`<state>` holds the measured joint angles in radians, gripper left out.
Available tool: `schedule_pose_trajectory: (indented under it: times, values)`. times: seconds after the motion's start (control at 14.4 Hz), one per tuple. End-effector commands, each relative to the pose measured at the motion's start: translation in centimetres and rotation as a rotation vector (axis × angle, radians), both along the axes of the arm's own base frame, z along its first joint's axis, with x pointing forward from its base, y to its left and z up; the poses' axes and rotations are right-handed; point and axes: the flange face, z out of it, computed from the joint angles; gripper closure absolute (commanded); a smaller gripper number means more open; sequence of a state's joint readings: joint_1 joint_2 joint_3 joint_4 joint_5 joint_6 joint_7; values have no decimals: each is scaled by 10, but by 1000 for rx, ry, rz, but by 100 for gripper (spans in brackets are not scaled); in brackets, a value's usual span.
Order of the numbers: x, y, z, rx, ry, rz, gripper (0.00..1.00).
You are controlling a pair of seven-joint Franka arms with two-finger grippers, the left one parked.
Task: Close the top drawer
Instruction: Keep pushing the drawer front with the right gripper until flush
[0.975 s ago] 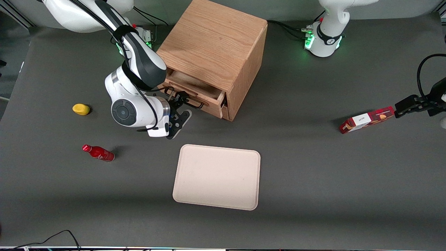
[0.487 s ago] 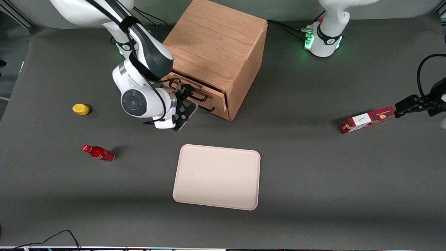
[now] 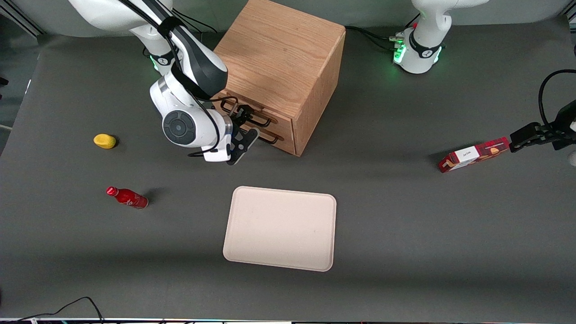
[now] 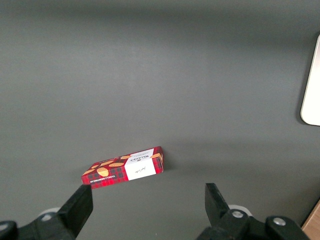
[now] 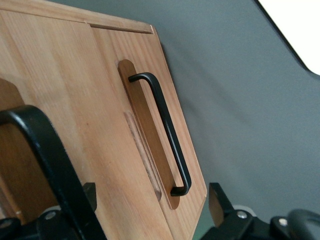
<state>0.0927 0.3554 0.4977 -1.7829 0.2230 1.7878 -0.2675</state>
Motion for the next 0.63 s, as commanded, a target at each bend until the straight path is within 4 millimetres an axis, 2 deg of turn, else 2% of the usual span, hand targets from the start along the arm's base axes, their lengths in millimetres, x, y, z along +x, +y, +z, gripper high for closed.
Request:
schedule_pose_trajectory:
  times: [0.0,0.56]
  values:
    - [-14,4,4,-18,-8,-14,0]
    - [-20,6,2,-32,3,-24,0]
